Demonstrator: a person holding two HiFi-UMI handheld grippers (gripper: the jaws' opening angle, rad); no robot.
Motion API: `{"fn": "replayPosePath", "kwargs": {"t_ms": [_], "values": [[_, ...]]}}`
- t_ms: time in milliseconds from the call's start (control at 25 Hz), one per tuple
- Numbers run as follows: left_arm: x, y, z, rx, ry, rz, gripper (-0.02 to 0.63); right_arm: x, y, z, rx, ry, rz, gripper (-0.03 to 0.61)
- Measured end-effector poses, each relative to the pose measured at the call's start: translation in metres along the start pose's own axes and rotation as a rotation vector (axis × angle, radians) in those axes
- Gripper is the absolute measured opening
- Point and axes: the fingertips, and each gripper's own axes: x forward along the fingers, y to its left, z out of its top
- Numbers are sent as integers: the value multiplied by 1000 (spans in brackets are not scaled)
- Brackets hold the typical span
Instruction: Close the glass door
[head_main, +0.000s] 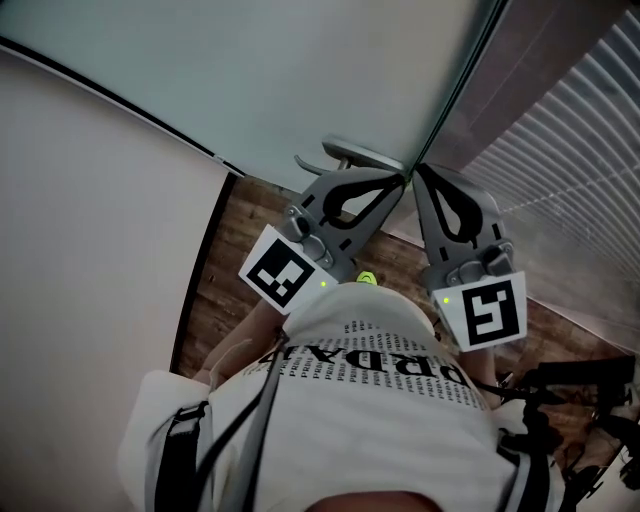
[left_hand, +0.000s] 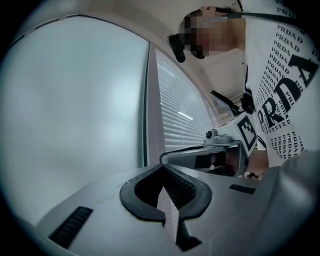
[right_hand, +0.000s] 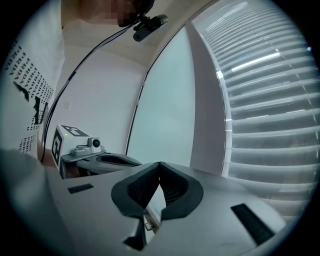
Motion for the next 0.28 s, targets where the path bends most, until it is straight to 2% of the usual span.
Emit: {"fn": "replayPosePath", "kwargs": {"t_ms": [280], "values": [[1,1,-12,-54,41,-29,-2,10,-1,-11,31,55,1,-3]]}}
